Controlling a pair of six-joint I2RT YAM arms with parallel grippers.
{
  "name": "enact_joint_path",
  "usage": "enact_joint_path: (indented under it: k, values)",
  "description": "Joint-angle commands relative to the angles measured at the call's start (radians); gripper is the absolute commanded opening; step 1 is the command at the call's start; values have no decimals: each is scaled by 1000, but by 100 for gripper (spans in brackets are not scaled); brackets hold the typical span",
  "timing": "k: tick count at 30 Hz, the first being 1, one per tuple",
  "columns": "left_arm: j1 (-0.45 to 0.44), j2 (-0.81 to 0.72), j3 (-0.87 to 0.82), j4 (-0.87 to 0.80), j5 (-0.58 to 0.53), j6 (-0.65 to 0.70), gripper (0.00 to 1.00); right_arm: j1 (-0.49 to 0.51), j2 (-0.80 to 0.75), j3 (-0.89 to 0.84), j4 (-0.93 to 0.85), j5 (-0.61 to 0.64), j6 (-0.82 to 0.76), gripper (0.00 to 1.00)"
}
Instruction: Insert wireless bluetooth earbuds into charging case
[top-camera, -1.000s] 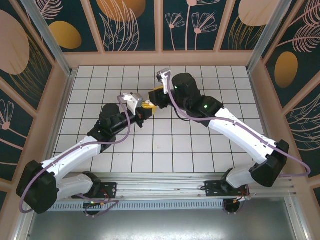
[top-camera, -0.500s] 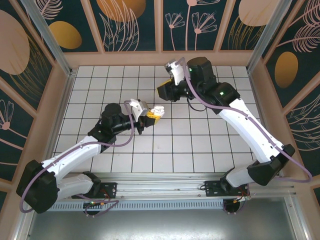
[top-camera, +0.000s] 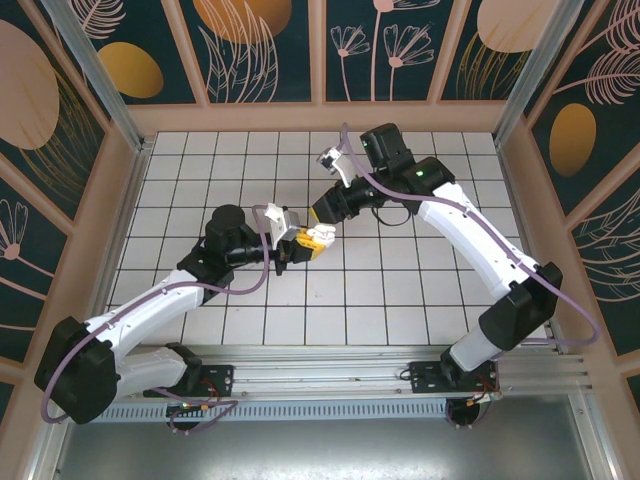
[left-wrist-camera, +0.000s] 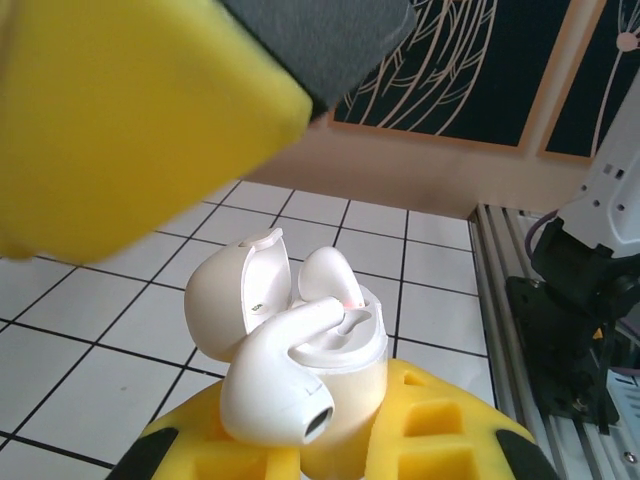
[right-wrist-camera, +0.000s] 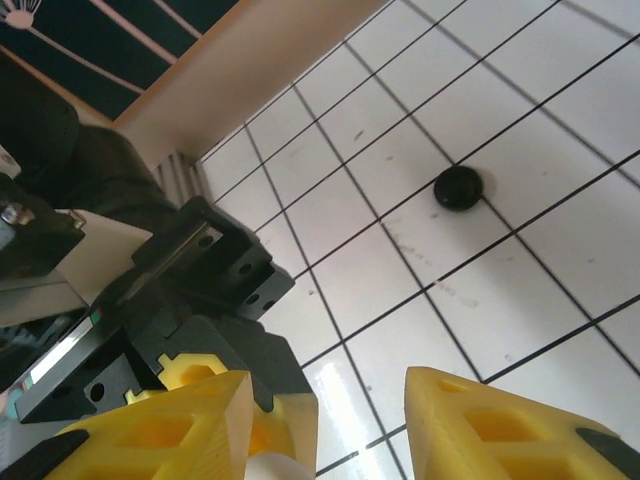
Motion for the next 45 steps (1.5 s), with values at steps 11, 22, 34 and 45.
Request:
enact_joint_path:
  k: [11,22,34,45]
  values:
    - [21,58,59,-100,-13,49,0,-18,-77,-94,119,130,88,40]
    - [27,221,20,-98,-229,83,0,-139,-220,-589,626,259,515,29]
    - [25,401,15,-59,-490,94,0,-114,28,-842,1053,167,661,23]
    - [-17,516,59,-80,-677,118,0,-100,271,-780,1176,110,684,22]
